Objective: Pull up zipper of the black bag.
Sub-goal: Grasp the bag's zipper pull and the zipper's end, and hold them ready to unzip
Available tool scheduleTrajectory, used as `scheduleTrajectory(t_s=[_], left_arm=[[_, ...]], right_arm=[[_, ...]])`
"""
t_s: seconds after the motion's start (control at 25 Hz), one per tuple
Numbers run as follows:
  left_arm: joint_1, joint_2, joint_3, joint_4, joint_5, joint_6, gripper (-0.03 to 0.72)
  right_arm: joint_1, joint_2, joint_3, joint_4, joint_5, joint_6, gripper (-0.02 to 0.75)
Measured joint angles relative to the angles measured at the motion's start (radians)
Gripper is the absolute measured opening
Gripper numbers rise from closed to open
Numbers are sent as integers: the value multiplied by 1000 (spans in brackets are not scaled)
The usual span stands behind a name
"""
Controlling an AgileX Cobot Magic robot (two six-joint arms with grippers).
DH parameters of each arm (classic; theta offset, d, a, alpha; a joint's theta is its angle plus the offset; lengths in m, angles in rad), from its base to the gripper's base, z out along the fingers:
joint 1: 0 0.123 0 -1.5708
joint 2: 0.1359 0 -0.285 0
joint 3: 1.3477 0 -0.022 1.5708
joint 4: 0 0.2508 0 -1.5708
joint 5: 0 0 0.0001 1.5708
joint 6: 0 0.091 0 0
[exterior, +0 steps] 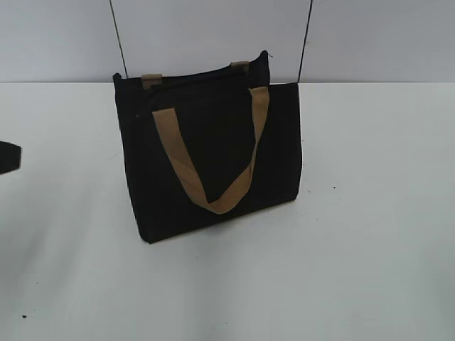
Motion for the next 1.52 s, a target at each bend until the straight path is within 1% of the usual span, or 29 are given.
scheduleTrajectory(t_s=[0.08, 0.16, 0.24, 0.32, 0.4, 0.48, 0.6, 0.68, 0.76, 0.88, 1.2, 1.52], left_arm=[[19, 105, 0, -116, -2, 190, 559], [46, 191, 0, -280, 0, 427, 559], [81, 271, 0, -460, 18, 733, 553], [107, 355, 0, -635, 39, 964, 537], [123, 436, -1, -752, 72, 1149, 506], [128, 528, -1, -844, 130, 1304, 482], [128, 653, -1, -954, 208, 1515, 465], [128, 723, -2, -983, 254, 1636, 462], [128, 789, -12, -992, 319, 1728, 457], [124, 861, -41, -998, 370, 1783, 445], [124, 980, -145, -1002, 379, 1801, 420], [124, 1018, -189, -1004, 401, 1803, 417]], right_arm=[[0, 0, 0, 0, 0, 0, 429], [0, 0, 0, 0, 0, 0, 429], [0, 0, 0, 0, 0, 0, 429], [0, 0, 0, 0, 0, 0, 429], [0, 0, 0, 0, 0, 0, 429], [0, 0, 0, 0, 0, 0, 429], [0, 0, 0, 0, 0, 0, 429], [0, 0, 0, 0, 0, 0, 429], [0, 0, 0, 0, 0, 0, 429], [0, 0, 0, 0, 0, 0, 429], [0, 0, 0, 0, 0, 0, 429], [0, 0, 0, 0, 0, 0, 429]])
